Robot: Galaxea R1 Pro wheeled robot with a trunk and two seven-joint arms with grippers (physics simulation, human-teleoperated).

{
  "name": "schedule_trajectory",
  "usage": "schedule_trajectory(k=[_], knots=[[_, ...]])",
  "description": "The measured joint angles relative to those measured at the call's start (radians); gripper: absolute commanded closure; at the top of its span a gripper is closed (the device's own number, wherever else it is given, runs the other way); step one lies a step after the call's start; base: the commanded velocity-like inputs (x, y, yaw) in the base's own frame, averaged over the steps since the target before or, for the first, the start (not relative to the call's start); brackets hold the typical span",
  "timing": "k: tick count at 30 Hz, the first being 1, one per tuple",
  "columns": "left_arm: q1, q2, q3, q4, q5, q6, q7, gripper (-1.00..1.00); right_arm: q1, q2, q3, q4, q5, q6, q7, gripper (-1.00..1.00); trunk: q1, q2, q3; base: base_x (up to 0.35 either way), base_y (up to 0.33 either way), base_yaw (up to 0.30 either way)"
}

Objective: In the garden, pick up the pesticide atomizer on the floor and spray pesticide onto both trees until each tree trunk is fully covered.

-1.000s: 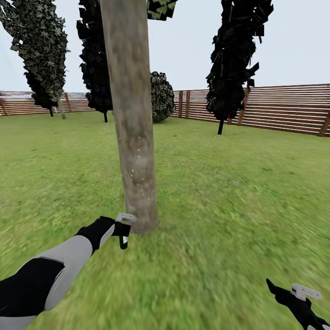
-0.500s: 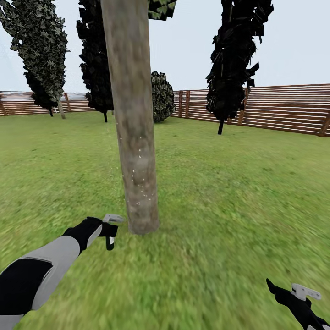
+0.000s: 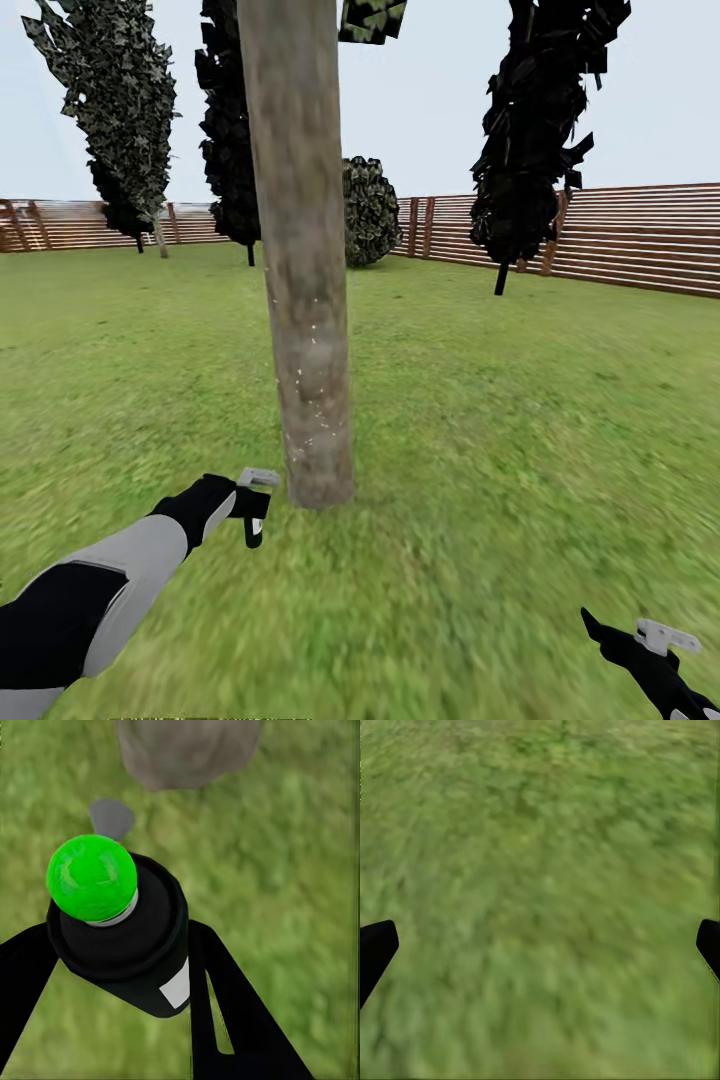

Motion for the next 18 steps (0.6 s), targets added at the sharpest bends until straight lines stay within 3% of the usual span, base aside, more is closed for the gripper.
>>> schedule_trajectory(k=[6, 18], knots=[[0.000, -0.001, 0.000, 0.000, 0.000, 0.001, 0.000, 1.00, 0.000, 0.000, 0.000, 0.000, 0.000, 0.000, 0.000, -1.00, 0.000, 0.000, 0.000, 0.000, -0.306, 0.256], [0.000, -0.002, 0.000, 0.000, 0.000, 0.001, 0.000, 1.00, 0.000, 0.000, 0.000, 0.000, 0.001, 0.000, -0.001, -1.00, 0.000, 0.000, 0.000, 0.000, -0.312, 0.016]])
